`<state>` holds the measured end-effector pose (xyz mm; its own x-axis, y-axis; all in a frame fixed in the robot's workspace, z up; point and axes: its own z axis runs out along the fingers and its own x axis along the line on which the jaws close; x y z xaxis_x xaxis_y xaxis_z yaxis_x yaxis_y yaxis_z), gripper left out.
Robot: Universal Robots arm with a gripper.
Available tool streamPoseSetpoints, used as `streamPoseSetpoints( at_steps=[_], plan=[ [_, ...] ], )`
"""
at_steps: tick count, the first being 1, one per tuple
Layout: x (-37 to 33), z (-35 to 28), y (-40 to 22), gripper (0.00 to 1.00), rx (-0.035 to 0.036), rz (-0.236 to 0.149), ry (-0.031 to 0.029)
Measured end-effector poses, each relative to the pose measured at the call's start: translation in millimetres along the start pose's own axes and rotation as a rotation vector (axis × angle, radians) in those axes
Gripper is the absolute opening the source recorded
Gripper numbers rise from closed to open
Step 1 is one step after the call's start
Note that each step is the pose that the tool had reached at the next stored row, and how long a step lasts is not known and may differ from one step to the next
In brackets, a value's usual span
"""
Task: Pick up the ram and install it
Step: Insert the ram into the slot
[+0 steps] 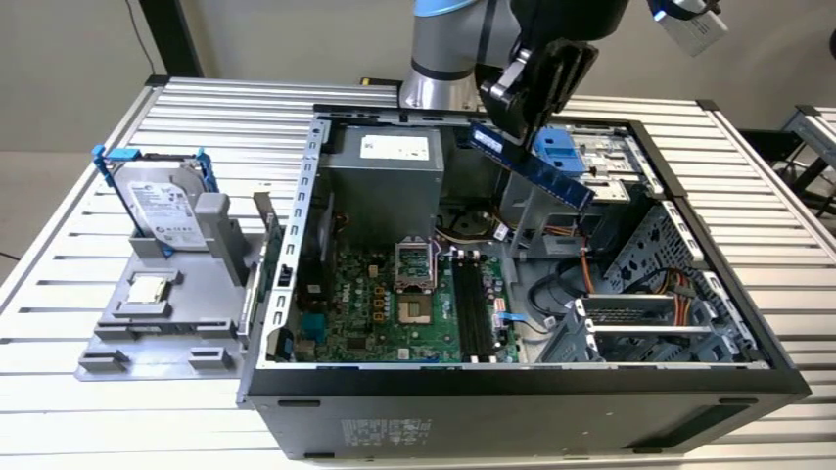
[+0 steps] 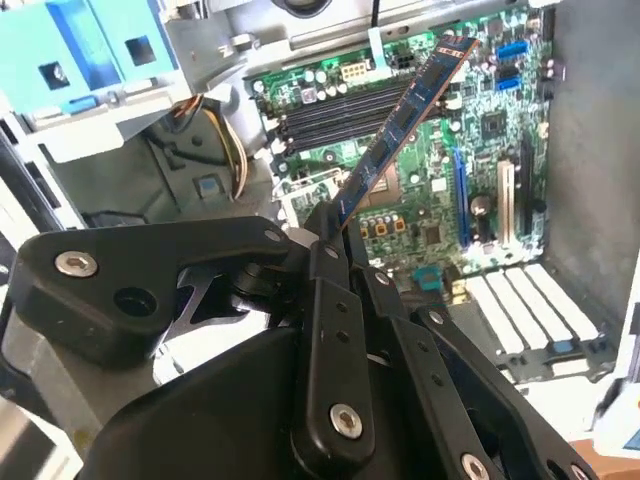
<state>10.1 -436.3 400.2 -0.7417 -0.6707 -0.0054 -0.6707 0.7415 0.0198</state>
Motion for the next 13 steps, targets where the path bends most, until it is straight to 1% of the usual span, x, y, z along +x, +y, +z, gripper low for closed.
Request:
streamPoseSetpoints(
  at_steps=[13],
  plan=[
    [0.0, 0.2, 0.0, 0.00, 0.0012, 0.231, -0.0046]
  ],
)
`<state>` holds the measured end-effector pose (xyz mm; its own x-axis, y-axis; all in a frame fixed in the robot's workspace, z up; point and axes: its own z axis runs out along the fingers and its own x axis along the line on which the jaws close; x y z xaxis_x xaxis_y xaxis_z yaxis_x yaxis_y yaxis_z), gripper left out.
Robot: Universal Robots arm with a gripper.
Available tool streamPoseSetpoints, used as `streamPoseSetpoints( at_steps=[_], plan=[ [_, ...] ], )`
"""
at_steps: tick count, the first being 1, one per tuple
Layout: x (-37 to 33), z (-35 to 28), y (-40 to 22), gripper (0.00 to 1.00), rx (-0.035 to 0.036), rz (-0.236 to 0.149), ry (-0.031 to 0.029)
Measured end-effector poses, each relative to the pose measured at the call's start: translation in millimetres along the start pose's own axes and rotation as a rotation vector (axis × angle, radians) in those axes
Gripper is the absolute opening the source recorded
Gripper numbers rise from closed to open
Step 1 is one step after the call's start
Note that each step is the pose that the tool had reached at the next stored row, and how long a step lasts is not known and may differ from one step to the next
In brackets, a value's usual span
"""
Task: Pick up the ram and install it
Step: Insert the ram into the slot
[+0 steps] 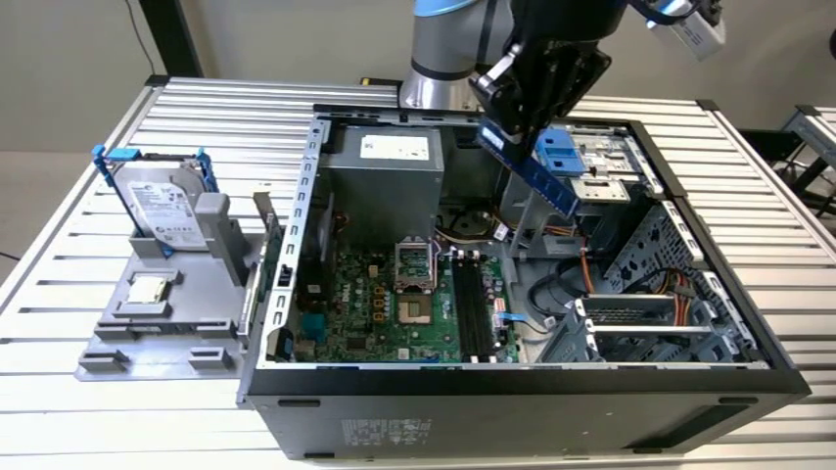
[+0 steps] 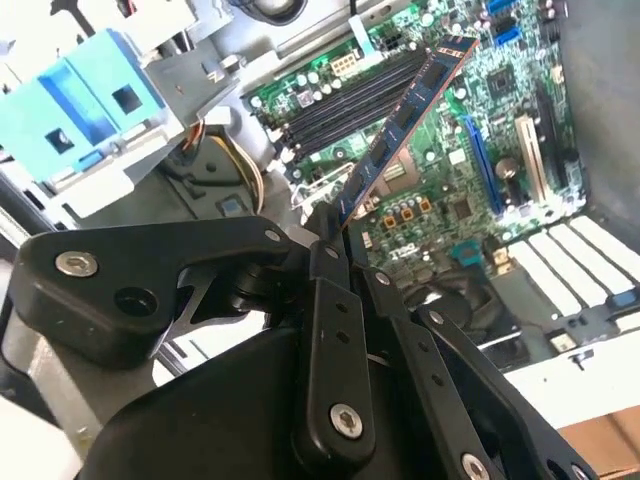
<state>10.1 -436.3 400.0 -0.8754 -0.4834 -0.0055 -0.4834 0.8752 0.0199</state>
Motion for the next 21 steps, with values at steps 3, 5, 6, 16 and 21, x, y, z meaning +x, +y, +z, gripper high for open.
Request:
streamPoseSetpoints(
  at_steps=[3, 5, 6, 16, 21],
  plan=[
    [0.0, 0.1, 0.0, 0.00, 0.0004, 0.053, -0.0009],
    [0.0, 0.5, 0.0, 0.00, 0.0004, 0.089, -0.0018],
    [0.0, 0.8, 0.0, 0.00, 0.0006, 0.107, -0.0022],
    [0.0, 5.7, -0.1, 0.00, 0.0016, 0.289, -0.0057],
    [0.0, 8.5, -0.2, 0.00, 0.0022, 0.380, -0.0075]
  ],
)
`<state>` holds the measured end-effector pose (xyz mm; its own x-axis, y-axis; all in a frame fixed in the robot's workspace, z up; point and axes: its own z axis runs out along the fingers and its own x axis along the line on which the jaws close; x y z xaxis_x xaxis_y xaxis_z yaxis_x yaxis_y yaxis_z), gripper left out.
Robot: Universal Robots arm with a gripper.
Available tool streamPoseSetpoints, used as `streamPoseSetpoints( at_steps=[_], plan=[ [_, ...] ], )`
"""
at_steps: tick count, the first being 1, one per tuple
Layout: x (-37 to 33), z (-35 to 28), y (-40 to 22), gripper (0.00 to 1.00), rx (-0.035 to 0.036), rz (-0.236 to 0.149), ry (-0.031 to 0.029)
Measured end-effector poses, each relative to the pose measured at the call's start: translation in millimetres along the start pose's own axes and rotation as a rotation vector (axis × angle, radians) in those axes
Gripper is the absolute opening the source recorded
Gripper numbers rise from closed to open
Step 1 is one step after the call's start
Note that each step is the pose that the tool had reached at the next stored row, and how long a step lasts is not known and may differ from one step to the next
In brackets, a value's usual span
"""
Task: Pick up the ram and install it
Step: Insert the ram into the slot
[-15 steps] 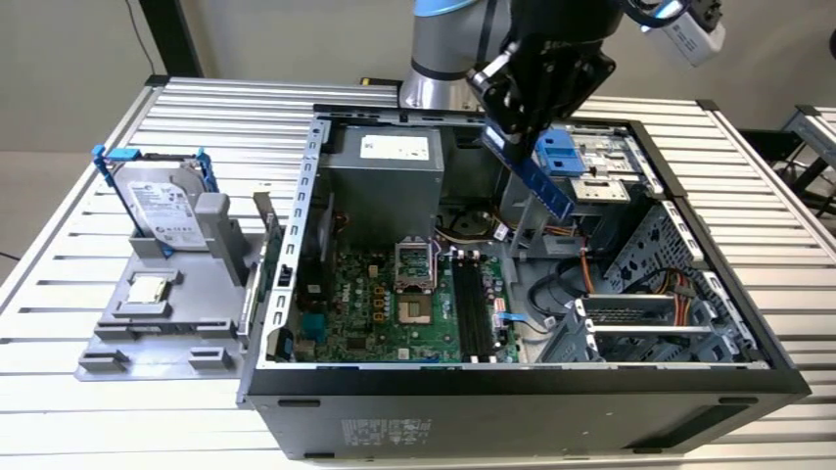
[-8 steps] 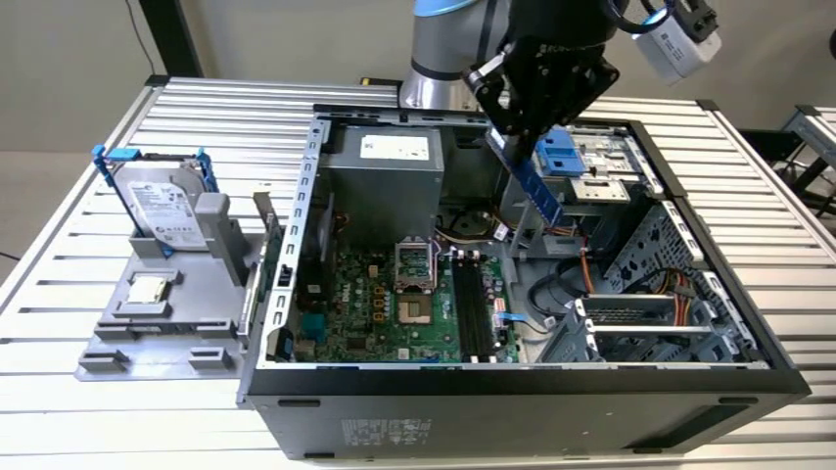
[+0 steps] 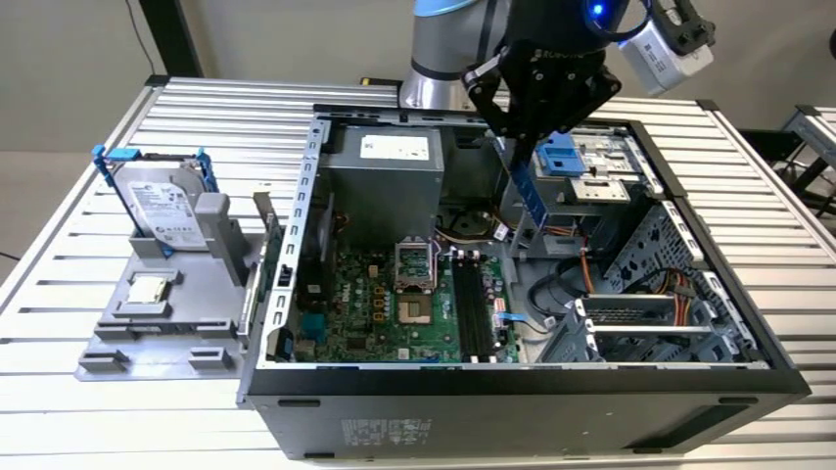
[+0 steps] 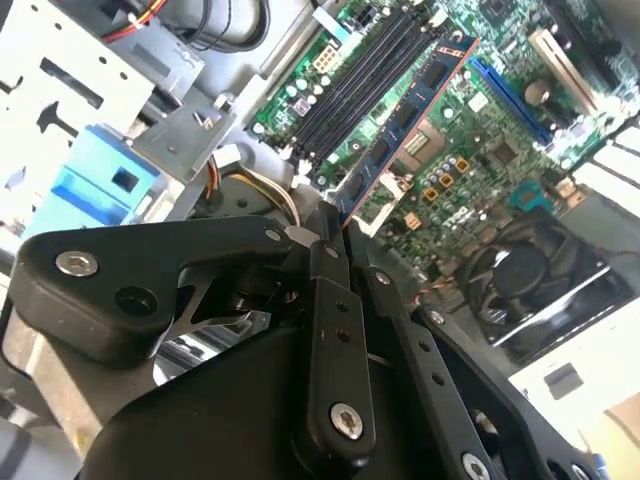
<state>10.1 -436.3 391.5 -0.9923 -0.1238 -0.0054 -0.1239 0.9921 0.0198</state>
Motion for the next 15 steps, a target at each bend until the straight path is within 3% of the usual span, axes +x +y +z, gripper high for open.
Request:
streamPoseSetpoints(
  at_steps=[5, 8, 11, 15],
  plan=[
    [0.0, 1.8, 0.0, 0.00, 0.0003, 0.076, -0.0015],
    [-0.4, 1.8, -0.1, 0.00, 0.0004, 0.079, -0.0012],
    [-6.2, 3.2, -0.9, 0.00, -0.0001, 0.079, -0.0002],
    [-11.9, 10.1, -1.7, 0.00, 0.0000, 0.079, 0.0002]
  ],
)
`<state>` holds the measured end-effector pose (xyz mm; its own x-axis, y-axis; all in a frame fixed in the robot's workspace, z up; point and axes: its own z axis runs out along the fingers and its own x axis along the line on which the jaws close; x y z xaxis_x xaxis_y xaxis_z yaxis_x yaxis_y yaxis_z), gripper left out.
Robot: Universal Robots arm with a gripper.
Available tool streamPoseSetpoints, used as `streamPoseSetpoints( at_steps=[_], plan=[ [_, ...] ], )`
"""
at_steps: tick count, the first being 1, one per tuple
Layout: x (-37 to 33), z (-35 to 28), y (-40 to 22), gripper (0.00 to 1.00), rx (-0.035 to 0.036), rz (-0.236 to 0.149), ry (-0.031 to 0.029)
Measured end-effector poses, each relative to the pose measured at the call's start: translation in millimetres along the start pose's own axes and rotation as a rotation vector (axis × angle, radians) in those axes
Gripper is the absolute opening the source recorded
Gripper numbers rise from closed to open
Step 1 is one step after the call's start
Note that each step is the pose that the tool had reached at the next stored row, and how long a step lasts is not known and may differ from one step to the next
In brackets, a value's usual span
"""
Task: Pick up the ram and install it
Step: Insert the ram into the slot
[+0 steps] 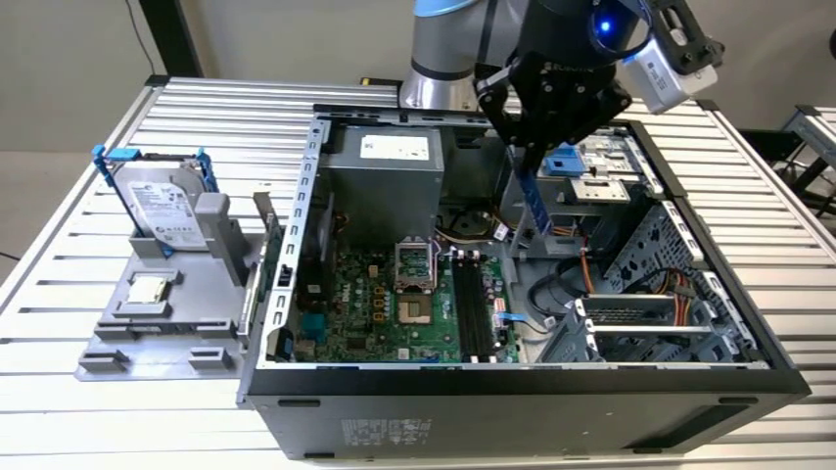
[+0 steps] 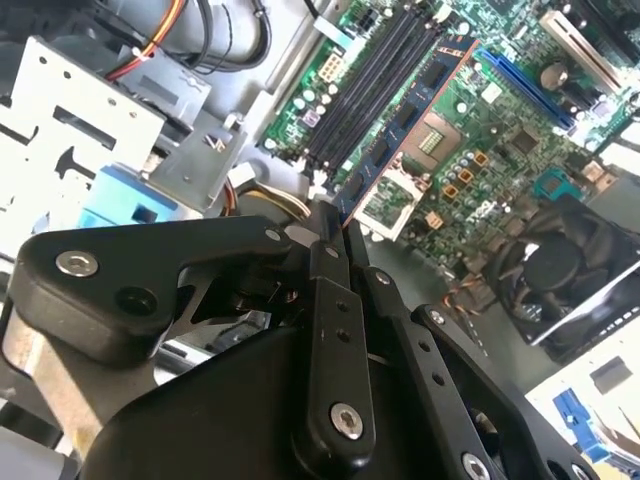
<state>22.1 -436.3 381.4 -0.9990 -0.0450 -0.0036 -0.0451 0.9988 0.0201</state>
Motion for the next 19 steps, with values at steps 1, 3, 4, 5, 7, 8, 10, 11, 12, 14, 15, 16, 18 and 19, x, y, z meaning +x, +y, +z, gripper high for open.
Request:
streamPoseSetpoints(
  at_steps=[1, 3, 4, 5, 7, 8, 10, 11, 12, 14, 15, 16, 18, 19],
  plan=[
    [-0.7, 1.7, -0.1, 0.00, 0.0001, 0.000, 0.0001],
    [-1.3, 3.5, -0.1, 0.00, 0.0004, 0.000, 0.0001],
    [-1.4, 3.5, -0.1, 0.00, 0.0003, 0.000, 0.0001],
    [-1.4, 3.5, -0.1, 0.00, 0.0004, 0.000, 0.0001],
    [-1.5, 3.6, -0.1, 0.00, 0.0003, 0.000, 0.0001],
    [-1.5, 3.6, -0.2, 0.00, 0.0002, 0.000, 0.0001],
    [-1.6, 3.6, -0.2, 0.00, 0.0002, 0.000, 0.0001],
    [-1.6, 3.6, -0.2, 0.00, 0.0003, 0.000, 0.0001],
    [-1.6, 3.7, -0.2, 0.00, 0.0005, 0.000, 0.0001],
    [-1.6, 3.7, -0.2, 0.00, 0.0004, 0.000, 0.0001],
    [-1.6, 3.7, -0.1, 0.00, 0.0005, 0.000, 0.0001],
    [-1.6, 3.7, -0.2, 0.00, 0.0005, 0.000, 0.0000],
    [-1.6, 4.9, -0.2, 0.00, 0.0001, 0.000, -0.0001],
    [-1.6, 6.4, -0.2, 0.00, 0.0002, 0.000, 0.0000]
  ],
)
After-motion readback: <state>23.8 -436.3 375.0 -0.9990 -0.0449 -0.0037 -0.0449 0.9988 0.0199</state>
